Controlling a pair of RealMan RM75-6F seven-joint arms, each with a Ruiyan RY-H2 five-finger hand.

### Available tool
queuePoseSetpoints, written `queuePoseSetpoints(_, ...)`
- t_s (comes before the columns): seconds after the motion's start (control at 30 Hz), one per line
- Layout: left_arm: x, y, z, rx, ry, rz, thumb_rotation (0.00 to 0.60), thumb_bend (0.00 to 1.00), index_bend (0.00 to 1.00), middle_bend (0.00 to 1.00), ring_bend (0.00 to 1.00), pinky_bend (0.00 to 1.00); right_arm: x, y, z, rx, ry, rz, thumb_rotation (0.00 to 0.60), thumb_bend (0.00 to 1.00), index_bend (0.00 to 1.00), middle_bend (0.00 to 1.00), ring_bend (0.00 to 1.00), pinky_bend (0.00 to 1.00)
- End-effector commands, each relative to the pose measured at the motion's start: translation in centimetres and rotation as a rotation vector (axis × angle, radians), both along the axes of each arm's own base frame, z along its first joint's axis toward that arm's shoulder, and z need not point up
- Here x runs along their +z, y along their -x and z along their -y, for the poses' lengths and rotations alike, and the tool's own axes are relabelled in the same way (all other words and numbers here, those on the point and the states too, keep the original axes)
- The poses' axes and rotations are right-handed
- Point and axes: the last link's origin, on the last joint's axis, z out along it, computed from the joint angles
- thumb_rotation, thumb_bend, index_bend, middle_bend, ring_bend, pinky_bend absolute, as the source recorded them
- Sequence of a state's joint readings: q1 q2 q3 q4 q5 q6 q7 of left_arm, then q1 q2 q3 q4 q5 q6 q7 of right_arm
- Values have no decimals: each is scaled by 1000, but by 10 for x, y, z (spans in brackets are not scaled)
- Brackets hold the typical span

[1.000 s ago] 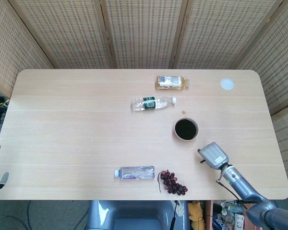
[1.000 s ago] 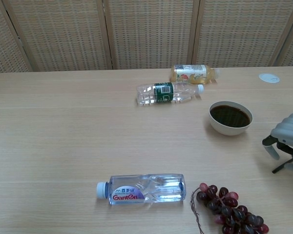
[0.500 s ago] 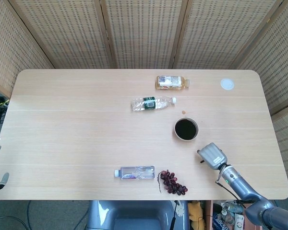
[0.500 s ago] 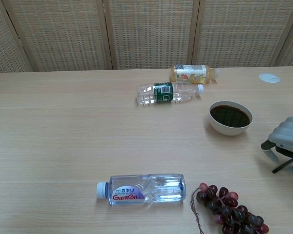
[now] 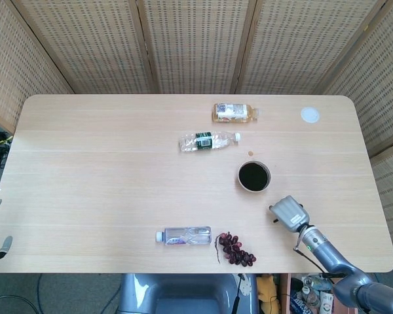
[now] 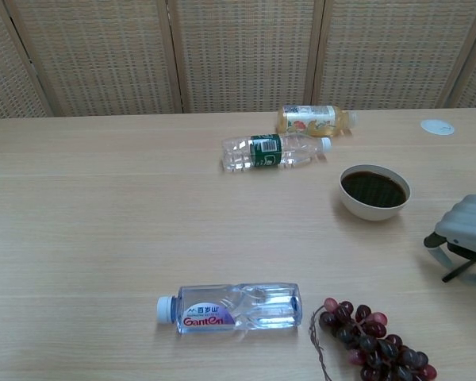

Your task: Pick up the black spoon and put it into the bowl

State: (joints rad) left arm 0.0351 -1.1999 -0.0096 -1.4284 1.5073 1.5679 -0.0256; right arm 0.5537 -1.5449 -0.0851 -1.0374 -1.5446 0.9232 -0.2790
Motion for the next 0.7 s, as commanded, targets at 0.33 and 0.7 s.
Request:
queuePoseSetpoints(0.33,0,3,0,7,1,3,600,361,0,0,0,0,-7,-3,1,-12,-8,0,600,457,574,913,937,1000)
queuePoseSetpoints(0.7,0,5,1,10,0,6,600,360,0,0,0,0,-10,-6,-1,-15,-13,6,600,457,588,913,937,1000)
